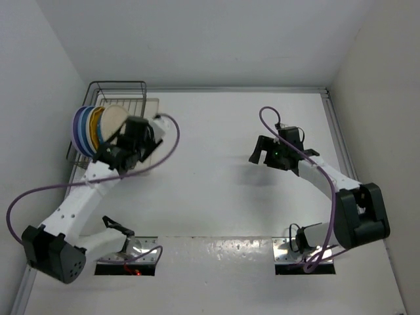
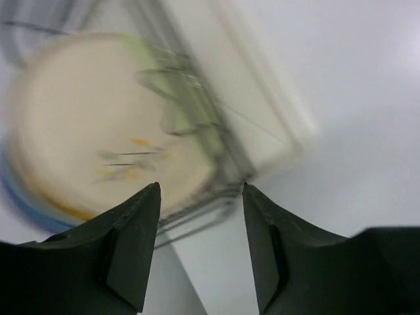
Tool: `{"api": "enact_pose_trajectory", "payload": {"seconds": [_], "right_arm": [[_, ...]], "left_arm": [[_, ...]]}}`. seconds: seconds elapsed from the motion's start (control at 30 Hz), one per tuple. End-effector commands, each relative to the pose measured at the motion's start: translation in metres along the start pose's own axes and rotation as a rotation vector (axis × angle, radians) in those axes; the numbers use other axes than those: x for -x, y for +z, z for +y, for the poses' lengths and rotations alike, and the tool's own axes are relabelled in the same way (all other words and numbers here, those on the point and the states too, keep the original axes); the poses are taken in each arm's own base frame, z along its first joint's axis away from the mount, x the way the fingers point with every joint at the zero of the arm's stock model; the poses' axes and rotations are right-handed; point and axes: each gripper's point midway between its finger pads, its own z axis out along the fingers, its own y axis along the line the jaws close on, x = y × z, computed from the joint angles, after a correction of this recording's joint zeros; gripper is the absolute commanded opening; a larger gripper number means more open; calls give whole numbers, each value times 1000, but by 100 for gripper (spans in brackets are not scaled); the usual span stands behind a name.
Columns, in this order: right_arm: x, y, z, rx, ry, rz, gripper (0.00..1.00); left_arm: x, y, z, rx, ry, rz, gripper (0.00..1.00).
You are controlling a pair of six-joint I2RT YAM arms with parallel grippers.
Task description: Load the plates into the dish rack
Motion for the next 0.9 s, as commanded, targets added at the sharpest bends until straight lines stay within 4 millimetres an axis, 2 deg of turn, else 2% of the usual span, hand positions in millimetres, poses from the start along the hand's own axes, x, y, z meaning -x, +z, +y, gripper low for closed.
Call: {"api": "enact_pose_trajectory", "payload": {"seconds": [0.0,0.1,0.13,0.2,0.23,0.3,0.33,0.4,0.43,0.47,0.6,0.7,0.87], "right_arm": [[25,-17,-2,-13,-48,-127,100],[37,-31,-3,-7,-76,-190,100],[41,-38,-3,-7,-86,-213,100],[44,-44,-3,-3,-91,-235,100],[37,-42,-4,-1,-91,-226,100],[35,-48,-1,23,-85,-244,100],[24,-44,-5,21,-65,-228,100],[21,-48,-4,38,-40,-240,100],[7,-45,-10,29,-35,-213,100],[6,-50,-9,34,-27,-224,100],[-16,-51,-26,-12,-3,-217,100],[-21,-55,-34,-31,8,-242,100],[-25,-55,-35,-26,4,-248,100]], "left_arm": [[-74,11,-84,-244,153,132,57],[-108,4,-92,-228,133,164,55],[-132,2,-99,-224,137,197,55],[-145,3,-100,-200,138,179,55],[-161,6,-110,-208,153,189,55],[-166,10,-108,-164,127,152,58],[-175,13,-114,-175,130,157,60],[-179,18,-115,-175,96,150,65],[-181,20,-118,-172,43,152,66],[-180,20,-122,-195,10,142,66],[-184,20,-116,-188,-38,138,66],[-185,20,-113,-180,-60,135,66],[-185,19,-111,-180,-67,126,66]]}}
